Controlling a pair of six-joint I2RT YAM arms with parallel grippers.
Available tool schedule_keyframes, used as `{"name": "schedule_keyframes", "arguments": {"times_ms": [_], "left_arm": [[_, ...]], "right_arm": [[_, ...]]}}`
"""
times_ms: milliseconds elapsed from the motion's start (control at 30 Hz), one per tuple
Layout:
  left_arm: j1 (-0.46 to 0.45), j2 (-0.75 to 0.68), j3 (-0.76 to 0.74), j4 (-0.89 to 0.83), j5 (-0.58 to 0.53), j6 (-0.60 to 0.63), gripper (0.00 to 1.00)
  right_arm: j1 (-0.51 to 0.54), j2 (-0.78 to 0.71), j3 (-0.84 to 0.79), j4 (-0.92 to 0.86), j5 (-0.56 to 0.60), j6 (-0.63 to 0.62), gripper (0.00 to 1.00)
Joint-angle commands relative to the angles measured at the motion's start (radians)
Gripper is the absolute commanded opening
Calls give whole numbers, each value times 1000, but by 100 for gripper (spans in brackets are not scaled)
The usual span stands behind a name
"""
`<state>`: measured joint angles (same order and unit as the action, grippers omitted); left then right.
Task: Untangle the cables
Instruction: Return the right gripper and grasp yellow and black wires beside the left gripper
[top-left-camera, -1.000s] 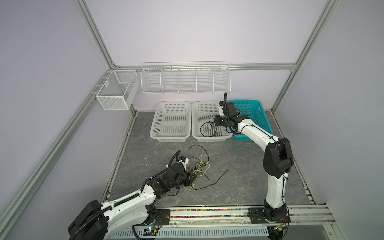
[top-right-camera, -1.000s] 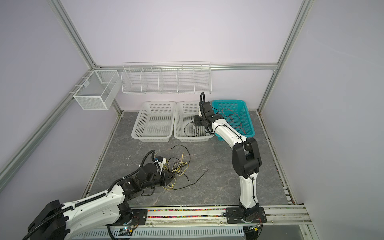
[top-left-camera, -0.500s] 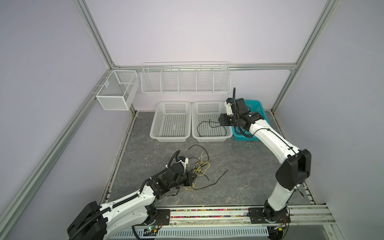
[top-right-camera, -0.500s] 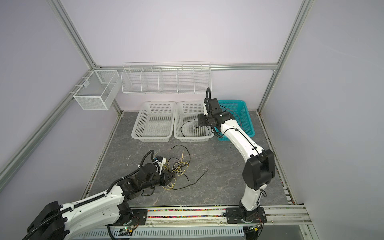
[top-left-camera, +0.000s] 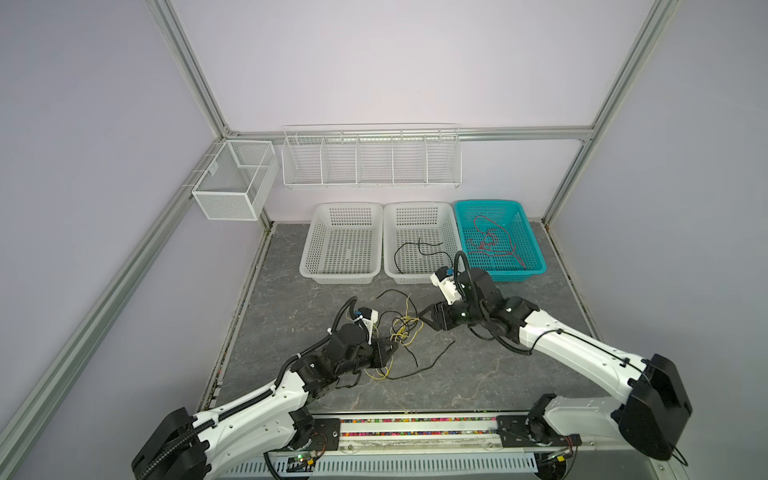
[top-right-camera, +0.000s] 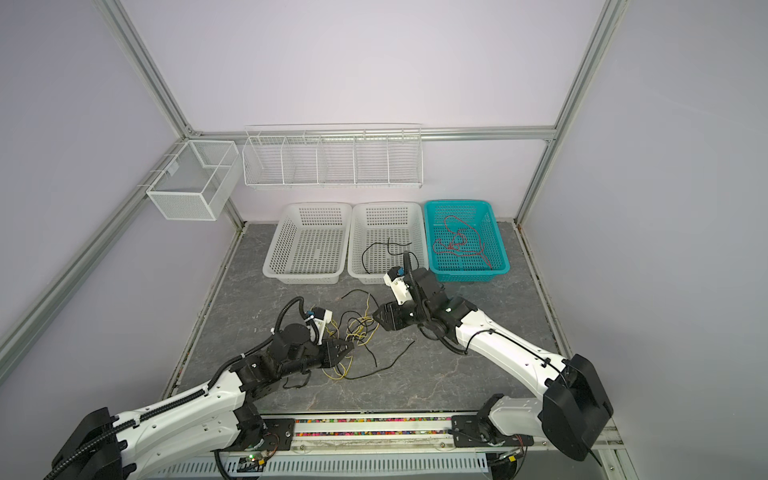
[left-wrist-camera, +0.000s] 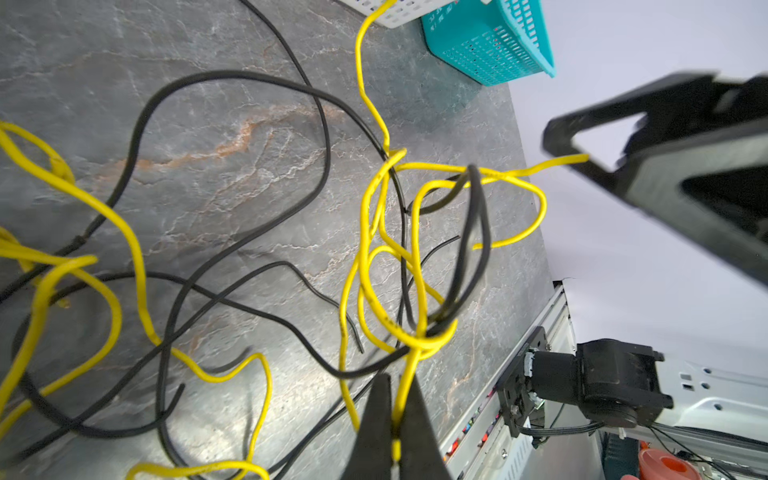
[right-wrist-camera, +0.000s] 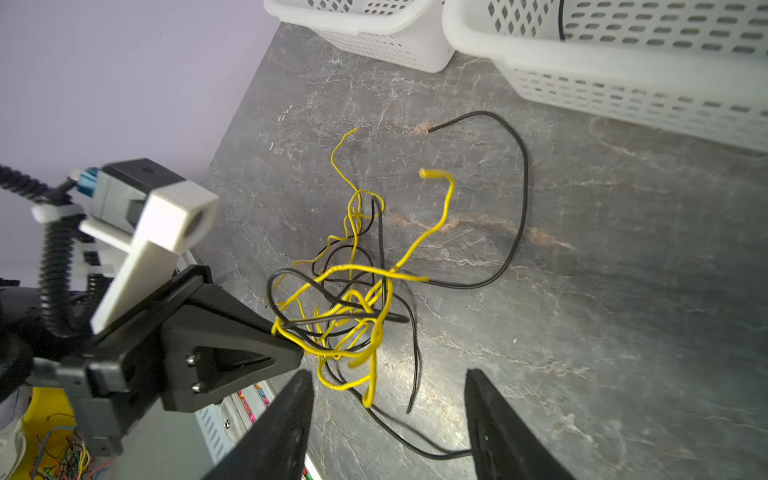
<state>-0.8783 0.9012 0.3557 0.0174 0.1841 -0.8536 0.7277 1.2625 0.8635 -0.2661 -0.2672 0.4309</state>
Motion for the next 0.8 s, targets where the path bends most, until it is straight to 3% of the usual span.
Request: {"name": "schedule_keyframes", "arguments": {"times_ms": [0, 267, 433, 500, 600, 767], "left_arm": [[-3, -22, 10, 62, 2, -28, 0], [-2, -36, -4, 72, 2, -44, 0], [-2, -80, -7, 63, -14, -83, 0], [-2, -111, -8, 63, -25, -121, 0], [-2, -183, -2, 75, -38, -171, 0], [-3, -219, 60, 76, -35, -210, 0]], "right_arm": [[50, -73, -88, 183, -4, 83, 60], [154, -84, -119, 233, 68, 79, 58], [181, -92, -107, 90, 292, 66, 56], [180, -120, -135, 75, 322, 54, 56], [181, -195, -209, 118, 311, 48, 57], [203, -331, -344, 329, 171, 36, 59]]}}
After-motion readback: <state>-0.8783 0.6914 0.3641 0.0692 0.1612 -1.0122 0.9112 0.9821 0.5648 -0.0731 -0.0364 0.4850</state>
